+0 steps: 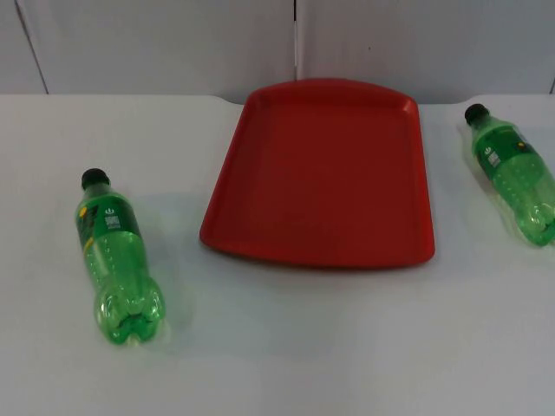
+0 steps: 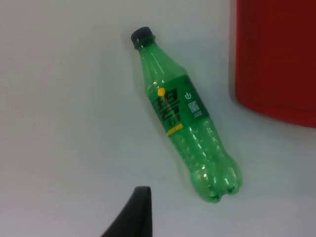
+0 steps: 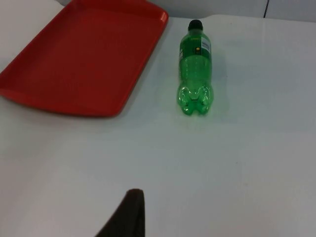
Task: Place the bottle upright on the tray.
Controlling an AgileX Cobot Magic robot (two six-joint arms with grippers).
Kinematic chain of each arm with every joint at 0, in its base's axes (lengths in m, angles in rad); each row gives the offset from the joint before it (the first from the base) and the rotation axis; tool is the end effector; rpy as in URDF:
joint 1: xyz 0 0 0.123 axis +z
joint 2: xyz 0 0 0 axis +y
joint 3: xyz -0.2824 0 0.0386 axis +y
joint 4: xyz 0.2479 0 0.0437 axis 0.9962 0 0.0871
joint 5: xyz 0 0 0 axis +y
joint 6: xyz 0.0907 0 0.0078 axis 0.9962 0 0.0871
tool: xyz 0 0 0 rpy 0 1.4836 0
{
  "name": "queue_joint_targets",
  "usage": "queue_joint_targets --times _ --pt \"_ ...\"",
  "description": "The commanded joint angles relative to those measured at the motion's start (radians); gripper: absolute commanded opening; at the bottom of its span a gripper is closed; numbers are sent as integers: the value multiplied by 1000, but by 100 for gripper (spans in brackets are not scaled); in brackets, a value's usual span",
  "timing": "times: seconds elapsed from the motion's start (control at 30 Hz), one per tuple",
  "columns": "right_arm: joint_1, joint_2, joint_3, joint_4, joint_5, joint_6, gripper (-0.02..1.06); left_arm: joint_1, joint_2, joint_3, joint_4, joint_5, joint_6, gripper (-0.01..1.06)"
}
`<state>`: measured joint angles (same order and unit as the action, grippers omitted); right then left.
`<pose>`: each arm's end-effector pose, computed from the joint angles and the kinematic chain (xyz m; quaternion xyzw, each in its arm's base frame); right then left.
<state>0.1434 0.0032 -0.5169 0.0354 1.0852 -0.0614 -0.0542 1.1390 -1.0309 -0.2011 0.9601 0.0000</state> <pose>-0.0077 0.0018 0.2799 -0.0885 0.8513 0.0388 0.5157 0.2175 -0.0267 0.3381 -0.0054 0.9525 -0.1032 0.2865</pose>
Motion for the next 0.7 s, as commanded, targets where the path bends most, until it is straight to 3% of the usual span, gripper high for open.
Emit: queue_joint_targets --times 0.0,0.37,0.67 --pt "-6 -3 0 4 -8 0 105 -7 22 -25 -28 10 0 105" --pt "-6 -3 0 4 -8 0 105 -158 220 -135 4 -3 -46 105" --pt "-6 -3 0 4 -8 0 105 -254 378 -214 133 -50 -207 105"
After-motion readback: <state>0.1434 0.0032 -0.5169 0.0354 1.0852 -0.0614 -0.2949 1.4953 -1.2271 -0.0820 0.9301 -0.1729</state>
